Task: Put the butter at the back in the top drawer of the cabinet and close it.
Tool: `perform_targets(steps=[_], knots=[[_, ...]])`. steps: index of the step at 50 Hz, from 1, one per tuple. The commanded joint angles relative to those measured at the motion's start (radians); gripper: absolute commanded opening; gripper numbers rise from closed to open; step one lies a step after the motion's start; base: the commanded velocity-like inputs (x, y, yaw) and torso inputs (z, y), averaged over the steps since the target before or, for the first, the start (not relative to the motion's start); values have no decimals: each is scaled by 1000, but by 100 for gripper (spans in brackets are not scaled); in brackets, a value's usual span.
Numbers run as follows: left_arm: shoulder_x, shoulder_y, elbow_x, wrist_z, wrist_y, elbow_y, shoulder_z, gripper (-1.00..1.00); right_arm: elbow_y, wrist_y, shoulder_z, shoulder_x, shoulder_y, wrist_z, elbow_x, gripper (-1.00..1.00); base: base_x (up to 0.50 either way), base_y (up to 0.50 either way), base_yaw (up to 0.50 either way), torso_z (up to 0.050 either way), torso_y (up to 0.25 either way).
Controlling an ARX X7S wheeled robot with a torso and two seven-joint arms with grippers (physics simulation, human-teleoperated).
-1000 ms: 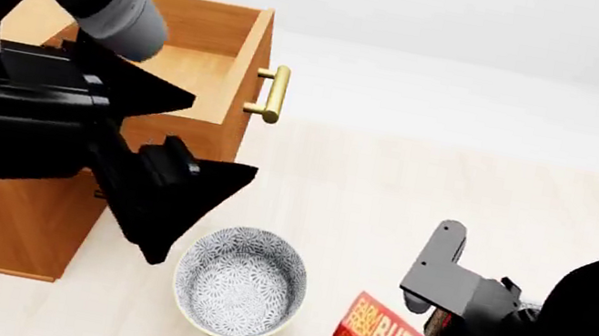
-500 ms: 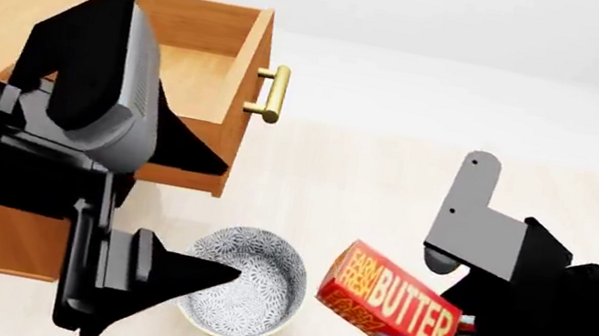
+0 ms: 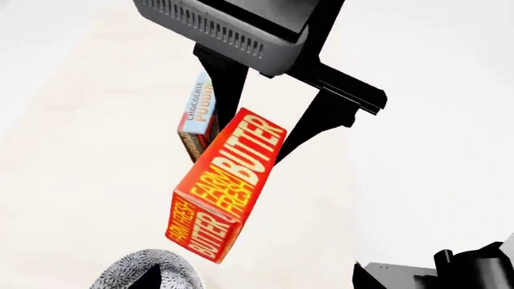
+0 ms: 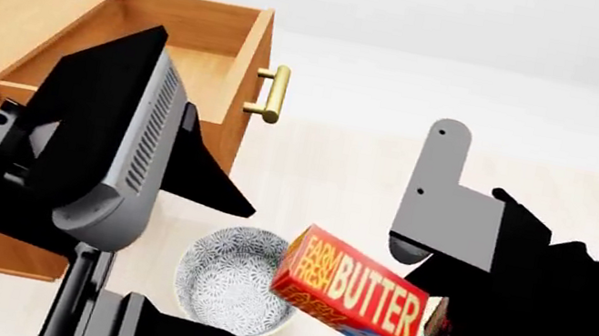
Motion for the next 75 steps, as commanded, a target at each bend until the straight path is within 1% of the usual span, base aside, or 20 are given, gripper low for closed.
perform_targets(steps=[1,11,23,33,40,50,58,72,73,75], knots=[[22,-5,9,13,31,8,14,100,-1,-29,5,-40,28,24,17,-100,0,0,0,0,0],[43,5,63,40,55,8,44,100,-15,-39,-2,-52,37,26,33,-100,0,0,0,0,1],[60,42,162,96,88,20,112,100,-23,-49,-5,-50,54,32,53,-100,0,0,0,0,1],[76,58,201,107,132,32,124,100,-28,-54,-13,-50,55,25,45,-100,0,0,0,1,1],[102,37,226,113,144,16,135,100,-31,-57,-20,-53,53,20,35,-100,0,0,0,0,0],[144,-4,242,104,119,-10,168,100,-35,-62,-29,-52,51,12,24,-100,0,0,0,1,1],[148,1,286,117,124,-15,210,100,-35,-66,-33,-52,55,12,26,-100,0,0,0,0,0],[147,12,320,132,134,-6,257,100,-38,-70,-41,-47,62,14,26,-100,0,0,0,1,1],[146,13,321,133,135,-4,258,-100,-38,-71,-41,-47,62,13,25,-100,0,0,0,0,0],[143,14,324,135,140,4,261,-100,-37,-72,-42,-47,63,10,22,-100,0,0,0,0,0]])
